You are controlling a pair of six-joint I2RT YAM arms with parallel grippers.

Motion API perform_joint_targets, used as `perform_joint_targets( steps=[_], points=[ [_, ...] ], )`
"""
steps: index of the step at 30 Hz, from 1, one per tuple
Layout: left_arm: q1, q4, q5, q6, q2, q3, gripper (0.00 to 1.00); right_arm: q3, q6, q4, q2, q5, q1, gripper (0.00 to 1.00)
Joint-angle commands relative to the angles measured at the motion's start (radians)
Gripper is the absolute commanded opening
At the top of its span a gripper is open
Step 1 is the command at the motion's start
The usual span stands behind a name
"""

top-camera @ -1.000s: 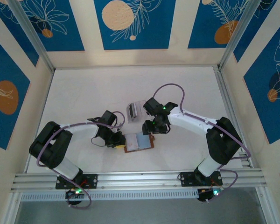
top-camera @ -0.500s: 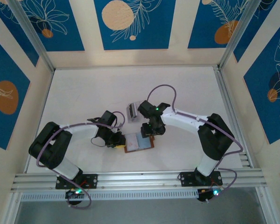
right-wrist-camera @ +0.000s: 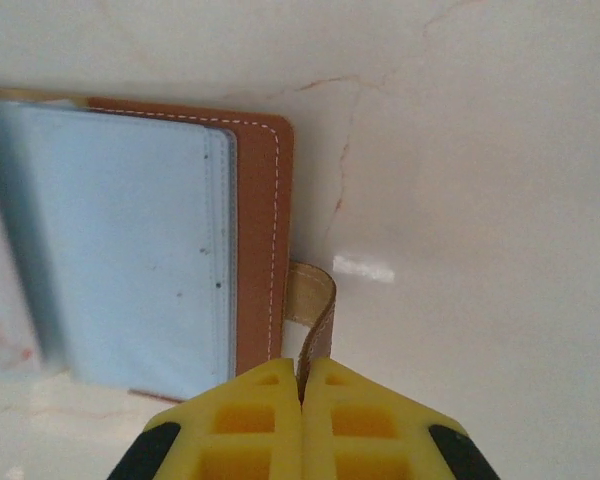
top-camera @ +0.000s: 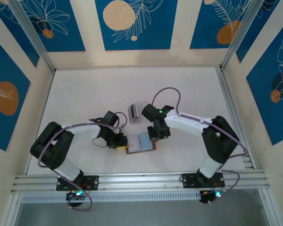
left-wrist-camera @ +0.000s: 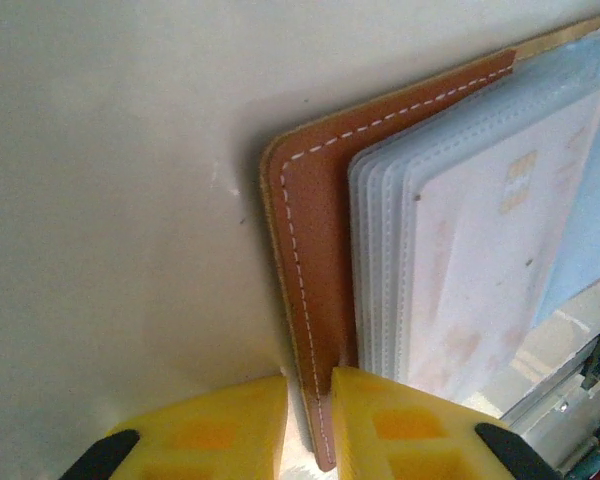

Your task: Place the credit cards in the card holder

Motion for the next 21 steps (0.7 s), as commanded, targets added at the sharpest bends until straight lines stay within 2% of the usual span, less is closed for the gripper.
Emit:
perform_joint_targets(
  steps=[1,5,11,17,21],
  points=[
    [-0.08,0.113,0.023,-0.017,0.063,0.029,0.2,0.006,0.007,-0.028,-0.094,-0.053,-0.006,0.0],
    [-0.108,0.184,0.045,-0.069,0.087,0.035,0.21,0.008,0.021,0.021,-0.143,-0.168,-0.005,0.0],
    [-0.129,0.264,0.056,-0.137,0.122,0.043,0.21,-0.008,0.09,0.233,-0.102,-0.379,0.031,0.0],
    [-0.12,0.249,0.032,-0.146,0.084,0.029,0.23,0.014,0.161,0.447,0.018,-0.507,0.077,0.0],
    [-0.09,0.215,0.012,-0.155,0.011,-0.023,0.24,0.016,0.18,0.492,0.076,-0.493,0.097,0.0]
  ],
)
